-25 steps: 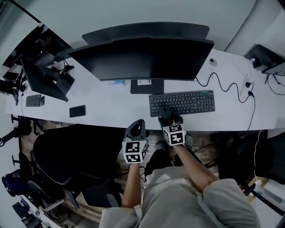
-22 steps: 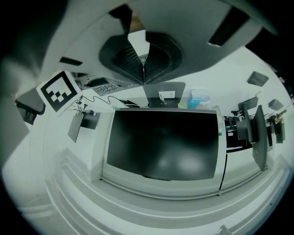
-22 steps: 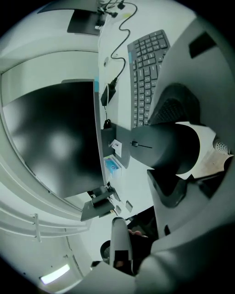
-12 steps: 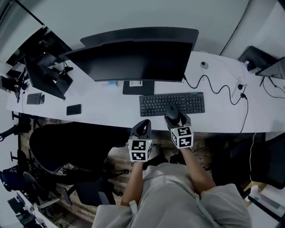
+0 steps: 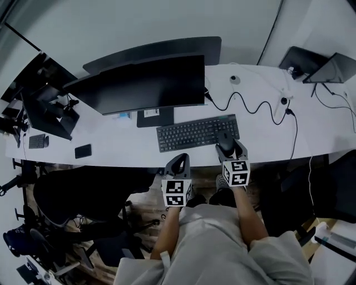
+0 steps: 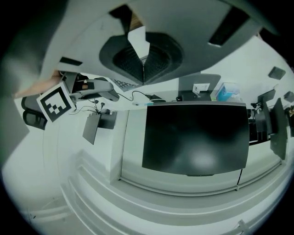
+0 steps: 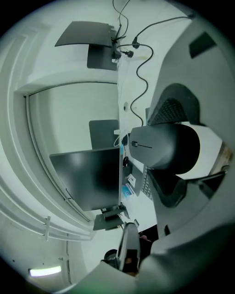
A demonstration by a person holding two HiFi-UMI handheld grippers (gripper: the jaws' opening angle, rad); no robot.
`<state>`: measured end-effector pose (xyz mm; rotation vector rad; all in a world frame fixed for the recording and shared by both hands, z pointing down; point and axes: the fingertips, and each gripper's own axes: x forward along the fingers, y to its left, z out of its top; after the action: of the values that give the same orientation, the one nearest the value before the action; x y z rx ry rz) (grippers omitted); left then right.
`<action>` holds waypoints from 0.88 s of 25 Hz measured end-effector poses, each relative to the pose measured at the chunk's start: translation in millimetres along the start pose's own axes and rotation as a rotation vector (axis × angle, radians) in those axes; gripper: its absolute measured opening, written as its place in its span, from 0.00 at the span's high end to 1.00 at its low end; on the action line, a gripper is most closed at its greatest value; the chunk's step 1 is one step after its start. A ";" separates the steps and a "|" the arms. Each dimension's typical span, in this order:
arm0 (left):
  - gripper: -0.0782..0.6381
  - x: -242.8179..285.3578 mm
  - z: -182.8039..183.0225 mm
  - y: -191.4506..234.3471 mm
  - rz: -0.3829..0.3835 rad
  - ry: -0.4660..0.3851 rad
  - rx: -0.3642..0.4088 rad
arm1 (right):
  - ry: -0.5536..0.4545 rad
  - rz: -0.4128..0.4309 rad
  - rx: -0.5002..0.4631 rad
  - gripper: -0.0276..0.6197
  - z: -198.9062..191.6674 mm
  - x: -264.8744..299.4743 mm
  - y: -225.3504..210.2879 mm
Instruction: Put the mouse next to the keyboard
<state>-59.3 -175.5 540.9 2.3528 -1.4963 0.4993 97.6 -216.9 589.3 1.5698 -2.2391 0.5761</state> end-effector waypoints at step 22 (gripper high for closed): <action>0.86 98.2 24.8 -111.4 -0.100 0.020 0.074 | 0.011 -0.027 -0.026 0.49 1.6 2.4 -130.6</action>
<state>84.0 -219.7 554.7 2.4573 -1.3662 0.5603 219.9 -259.6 606.0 1.5778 -2.2053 0.5453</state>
